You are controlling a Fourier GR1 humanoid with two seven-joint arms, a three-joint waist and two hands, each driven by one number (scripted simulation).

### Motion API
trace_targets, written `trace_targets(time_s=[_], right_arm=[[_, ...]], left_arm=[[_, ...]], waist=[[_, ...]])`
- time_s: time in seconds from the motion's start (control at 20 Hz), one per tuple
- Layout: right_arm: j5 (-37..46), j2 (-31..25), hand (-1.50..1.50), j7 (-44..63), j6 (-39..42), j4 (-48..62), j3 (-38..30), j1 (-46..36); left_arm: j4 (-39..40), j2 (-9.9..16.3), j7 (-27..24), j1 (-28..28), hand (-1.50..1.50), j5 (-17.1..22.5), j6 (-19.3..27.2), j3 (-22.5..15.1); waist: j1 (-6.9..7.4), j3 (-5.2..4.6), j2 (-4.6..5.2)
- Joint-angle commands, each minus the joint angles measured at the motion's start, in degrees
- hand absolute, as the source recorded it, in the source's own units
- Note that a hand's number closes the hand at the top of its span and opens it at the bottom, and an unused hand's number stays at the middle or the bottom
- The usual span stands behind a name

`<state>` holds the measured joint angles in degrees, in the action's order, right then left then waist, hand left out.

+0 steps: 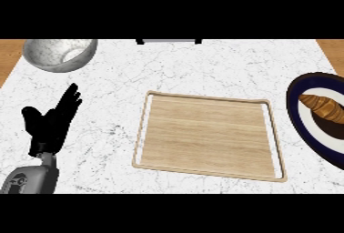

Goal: Pick the croissant from the tray and place it in the plate

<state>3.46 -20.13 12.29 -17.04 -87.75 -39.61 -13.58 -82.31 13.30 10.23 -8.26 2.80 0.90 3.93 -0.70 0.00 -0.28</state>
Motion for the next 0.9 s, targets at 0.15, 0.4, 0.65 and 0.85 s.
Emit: trace_targets(time_s=[0.15,0.4,0.65,0.85], right_arm=[[-9.68,2.94,-1.50,-6.14,6.54,-4.53,-3.91,10.36],[-13.07,0.47,-1.50,-18.00,9.49,7.49,-7.63,10.46],[-12.99,3.62,-1.50,-13.40,7.12,-3.02,-6.12,15.83],[-15.44,-2.96,-1.50,-13.05,10.77,4.14,-8.95,15.33]], left_arm=[[2.22,-1.20,0.38,-2.89,0.00,-1.20,0.66,0.61],[1.22,-1.69,2.44,-4.24,0.00,-1.66,1.04,0.74],[-1.60,-1.00,0.41,1.13,0.00,-1.08,-1.73,1.88],[0.96,-3.01,-1.46,0.82,0.00,-2.90,-1.01,0.84]], waist=[[0.28,0.00,0.23],[0.49,0.04,0.29],[0.57,-0.01,0.21],[0.57,0.00,0.27]])
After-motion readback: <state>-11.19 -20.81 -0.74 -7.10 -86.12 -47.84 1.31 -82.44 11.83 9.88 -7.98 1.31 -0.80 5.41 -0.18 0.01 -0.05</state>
